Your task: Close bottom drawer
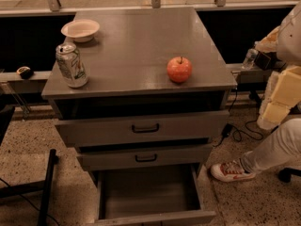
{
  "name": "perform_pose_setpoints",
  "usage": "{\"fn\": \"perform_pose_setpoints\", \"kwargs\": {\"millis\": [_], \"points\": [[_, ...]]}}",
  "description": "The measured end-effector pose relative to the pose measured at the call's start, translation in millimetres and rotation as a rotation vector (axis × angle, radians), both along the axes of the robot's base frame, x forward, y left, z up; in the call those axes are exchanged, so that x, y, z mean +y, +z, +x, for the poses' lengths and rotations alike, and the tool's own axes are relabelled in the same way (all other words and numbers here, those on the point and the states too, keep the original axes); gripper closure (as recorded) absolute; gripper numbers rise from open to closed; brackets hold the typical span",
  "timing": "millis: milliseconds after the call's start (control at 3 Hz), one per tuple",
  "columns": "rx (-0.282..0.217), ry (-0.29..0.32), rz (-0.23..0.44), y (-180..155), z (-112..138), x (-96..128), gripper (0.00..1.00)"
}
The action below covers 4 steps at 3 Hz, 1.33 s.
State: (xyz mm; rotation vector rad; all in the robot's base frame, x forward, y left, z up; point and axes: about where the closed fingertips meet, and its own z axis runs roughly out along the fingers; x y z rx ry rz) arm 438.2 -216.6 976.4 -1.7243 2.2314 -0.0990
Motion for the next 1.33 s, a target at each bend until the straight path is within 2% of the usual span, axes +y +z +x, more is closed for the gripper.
{"fn": "perform_pose_setpoints", "kwargs": {"millis": [333, 667, 1000, 1333], "points": [[0.000, 0.000, 0.000, 0, 0, 0, 0.00], [-0.008, 0.003, 0.079, -24, -7, 3, 0.00], [0.005, -0.030, 0.250, -79, -32, 19, 0.00], [0.007, -0.032, 0.421, -144, -58, 39, 0.00]]}}
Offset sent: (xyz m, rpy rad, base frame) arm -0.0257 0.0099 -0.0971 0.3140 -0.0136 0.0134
